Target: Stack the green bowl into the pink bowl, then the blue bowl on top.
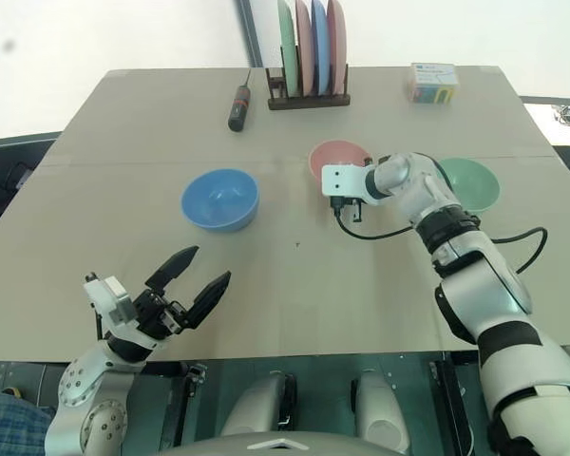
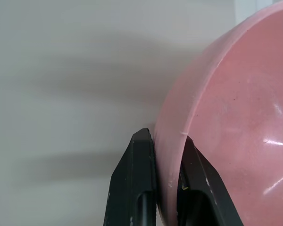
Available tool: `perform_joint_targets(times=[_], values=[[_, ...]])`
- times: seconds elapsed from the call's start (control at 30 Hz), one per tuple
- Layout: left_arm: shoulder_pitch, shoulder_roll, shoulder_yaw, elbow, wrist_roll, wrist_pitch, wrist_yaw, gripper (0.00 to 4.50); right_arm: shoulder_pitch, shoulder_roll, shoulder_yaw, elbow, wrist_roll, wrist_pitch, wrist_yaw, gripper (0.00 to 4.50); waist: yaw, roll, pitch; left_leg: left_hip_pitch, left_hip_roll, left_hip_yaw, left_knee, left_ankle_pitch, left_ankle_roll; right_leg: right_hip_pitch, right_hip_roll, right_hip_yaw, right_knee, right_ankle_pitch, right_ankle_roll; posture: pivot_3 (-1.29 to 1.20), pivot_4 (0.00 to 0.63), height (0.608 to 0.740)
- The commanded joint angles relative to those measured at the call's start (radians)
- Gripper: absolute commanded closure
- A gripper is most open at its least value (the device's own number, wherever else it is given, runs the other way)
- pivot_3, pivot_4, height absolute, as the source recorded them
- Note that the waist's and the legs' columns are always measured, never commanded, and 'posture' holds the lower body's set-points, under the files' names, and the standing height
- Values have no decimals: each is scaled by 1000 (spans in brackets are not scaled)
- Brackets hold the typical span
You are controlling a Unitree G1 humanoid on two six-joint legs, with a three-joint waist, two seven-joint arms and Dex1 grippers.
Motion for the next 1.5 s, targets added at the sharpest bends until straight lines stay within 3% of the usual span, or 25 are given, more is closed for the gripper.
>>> perform_joint_targets(times=[0.03,0.3,0.53,0.63,0.7,0.87,0.9,1.1,1.27,1.5], values=[[-16,15,12,7,-11,-21,-23,0,64,-86,-41,-307,34,69,107,4424,3,0,0,-1,0,0,0,0,0,-1,0,0,0,0,0,0,150,740],[-52,43,10,36,-18,-8,-57,0,352,-314,-18,-1012,40,267,310,4424,6,0,0,-4,1,-2,0,0,0,-2,-1,-1,-1,0,0,0,150,740],[-99,64,-3,72,-28,15,-95,0,436,-276,70,-1182,-91,396,264,4424,2,-1,0,3,1,-1,1,1,-1,2,2,-1,2,0,0,0,150,740],[-100,63,-9,62,-32,30,-98,0,440,-262,78,-1174,-151,406,229,3428,5,-1,0,2,1,-3,2,1,-2,2,3,-2,2,0,0,0,150,740],[-100,63,-16,63,-30,32,-108,0,435,-251,76,-1169,-165,417,218,2517,5,-1,0,2,1,-3,2,1,-2,2,2,-1,1,0,0,0,150,740],[-115,62,-20,65,-33,47,-121,0,425,-254,34,-1198,-140,466,242,294,5,-1,0,1,1,-3,1,1,-2,2,2,-2,1,0,0,0,150,740],[-118,62,-20,65,-35,50,-124,0,423,-241,6,-1228,-99,531,264,82,6,-1,0,1,1,-3,1,1,-2,2,2,-2,1,0,0,0,150,740],[-136,64,-43,32,-66,102,-141,0,370,-299,-228,-1348,187,863,425,82,8,-1,1,1,2,-4,1,1,-2,2,1,-2,1,0,0,0,150,740],[-192,69,-92,-39,-103,170,-136,0,354,-397,-360,-1236,240,954,350,82,16,-2,1,1,1,-6,1,1,-2,5,0,-5,0,0,0,0,150,740],[-273,70,-136,-57,-121,214,-147,0,332,-473,-427,-948,248,973,157,82,21,-2,1,1,0,-4,1,1,-2,4,0,-4,0,0,0,0,150,740]])
